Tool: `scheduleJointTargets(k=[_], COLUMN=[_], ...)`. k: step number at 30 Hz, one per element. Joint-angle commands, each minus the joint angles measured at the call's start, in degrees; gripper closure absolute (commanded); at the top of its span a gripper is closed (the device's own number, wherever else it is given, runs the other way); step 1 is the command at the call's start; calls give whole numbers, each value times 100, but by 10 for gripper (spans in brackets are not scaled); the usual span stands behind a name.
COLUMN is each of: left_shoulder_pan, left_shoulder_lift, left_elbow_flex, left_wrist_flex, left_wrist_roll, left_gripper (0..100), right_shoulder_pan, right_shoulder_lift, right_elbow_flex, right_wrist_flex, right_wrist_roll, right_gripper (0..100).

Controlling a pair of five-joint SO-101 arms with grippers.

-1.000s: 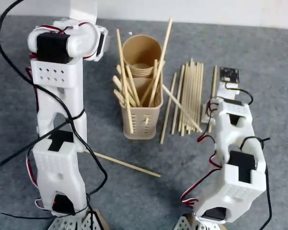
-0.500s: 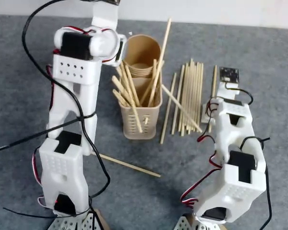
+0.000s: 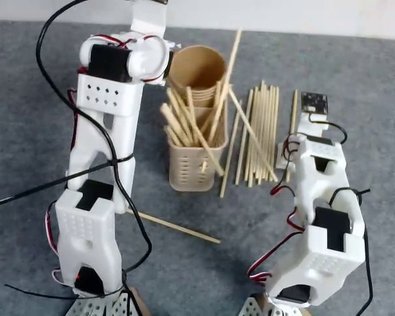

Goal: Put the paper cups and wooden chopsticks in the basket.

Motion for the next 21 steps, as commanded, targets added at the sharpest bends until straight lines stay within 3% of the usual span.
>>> scheduleJointTargets(k=[1, 7, 14, 21], left_shoulder_pan=[-180, -497, -963, -734], left_shoulder_lift=[-497, -312, 796, 2018], left_elbow_flex=[-523, -391, -224, -927], left_wrist_flex=[-70, 607, 615, 281], left_wrist_roll=[9, 35, 35, 18], left_gripper=[939, 857, 857, 854], right_shoulder_pan=[-224, -224, -215, -224], right_shoulder_lift=[31, 31, 31, 40], right_elbow_flex=[4, 4, 13, 4], right_wrist_flex=[57, 57, 57, 57], right_wrist_roll=[-35, -35, -35, -35], right_gripper=[993, 993, 993, 993])
